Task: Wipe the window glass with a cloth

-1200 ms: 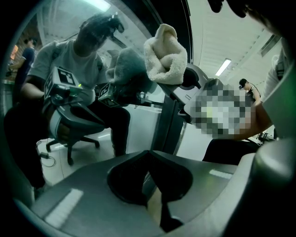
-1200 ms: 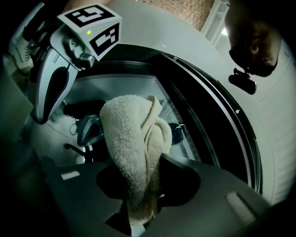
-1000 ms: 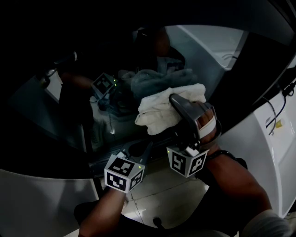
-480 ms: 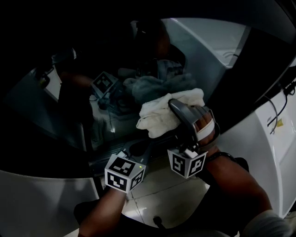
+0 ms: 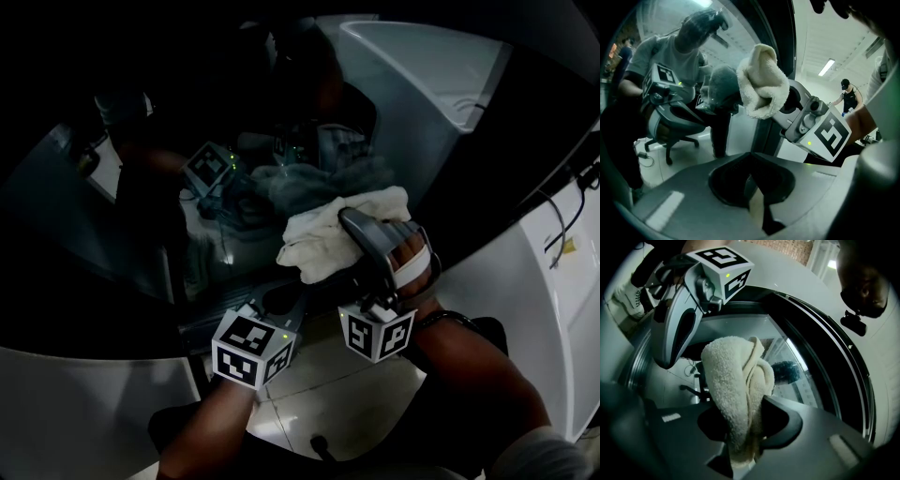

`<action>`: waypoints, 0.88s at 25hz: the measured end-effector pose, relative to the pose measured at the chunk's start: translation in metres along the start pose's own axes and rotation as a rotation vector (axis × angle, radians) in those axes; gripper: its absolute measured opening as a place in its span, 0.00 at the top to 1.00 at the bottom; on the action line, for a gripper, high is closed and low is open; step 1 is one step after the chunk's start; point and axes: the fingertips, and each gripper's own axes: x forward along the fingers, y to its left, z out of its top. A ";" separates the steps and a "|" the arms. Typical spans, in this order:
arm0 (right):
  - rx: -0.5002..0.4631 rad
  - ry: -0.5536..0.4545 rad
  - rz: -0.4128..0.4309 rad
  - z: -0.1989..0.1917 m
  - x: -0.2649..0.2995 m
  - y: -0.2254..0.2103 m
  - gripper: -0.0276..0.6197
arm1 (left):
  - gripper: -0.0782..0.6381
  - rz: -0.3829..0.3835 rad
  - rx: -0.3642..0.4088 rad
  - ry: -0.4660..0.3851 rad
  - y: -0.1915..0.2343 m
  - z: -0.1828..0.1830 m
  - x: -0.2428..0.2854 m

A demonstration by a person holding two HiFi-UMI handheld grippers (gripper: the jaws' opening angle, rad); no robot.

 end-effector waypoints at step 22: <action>0.042 0.028 0.076 -0.003 -0.009 0.027 0.75 | 0.87 -0.002 -0.004 0.017 -0.004 0.002 -0.001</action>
